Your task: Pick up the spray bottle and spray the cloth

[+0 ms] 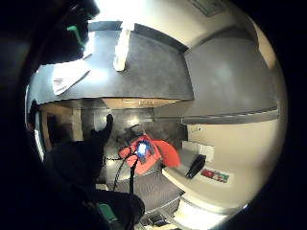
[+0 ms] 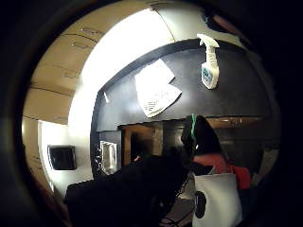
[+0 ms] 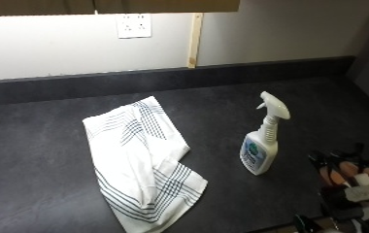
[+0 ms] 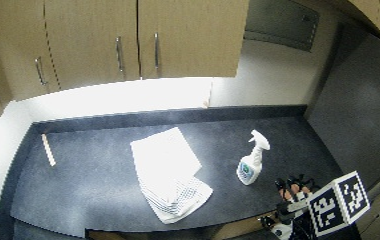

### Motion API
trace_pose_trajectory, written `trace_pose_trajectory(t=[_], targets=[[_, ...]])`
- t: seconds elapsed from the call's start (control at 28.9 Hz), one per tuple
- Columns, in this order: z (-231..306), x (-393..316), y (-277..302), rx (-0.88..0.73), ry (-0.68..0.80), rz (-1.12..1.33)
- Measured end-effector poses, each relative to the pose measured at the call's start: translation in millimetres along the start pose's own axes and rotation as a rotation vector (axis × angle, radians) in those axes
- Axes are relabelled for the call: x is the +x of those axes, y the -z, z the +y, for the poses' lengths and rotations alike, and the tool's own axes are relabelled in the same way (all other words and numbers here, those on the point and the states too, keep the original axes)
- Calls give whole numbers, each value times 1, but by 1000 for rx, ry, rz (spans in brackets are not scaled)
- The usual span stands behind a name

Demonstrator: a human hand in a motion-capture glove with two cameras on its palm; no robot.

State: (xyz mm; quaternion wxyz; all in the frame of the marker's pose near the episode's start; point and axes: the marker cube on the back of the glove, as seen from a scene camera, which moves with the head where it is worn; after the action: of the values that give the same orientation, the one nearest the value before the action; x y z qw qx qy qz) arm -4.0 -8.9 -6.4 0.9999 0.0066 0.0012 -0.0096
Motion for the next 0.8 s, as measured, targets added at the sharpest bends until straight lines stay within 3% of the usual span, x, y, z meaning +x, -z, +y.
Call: trace_pose_trajectory(t=[0.24, 0.8], targets=[[-21, -12, 16, 33, 55, 27], [-17, -13, -1, 12, 14, -51]])
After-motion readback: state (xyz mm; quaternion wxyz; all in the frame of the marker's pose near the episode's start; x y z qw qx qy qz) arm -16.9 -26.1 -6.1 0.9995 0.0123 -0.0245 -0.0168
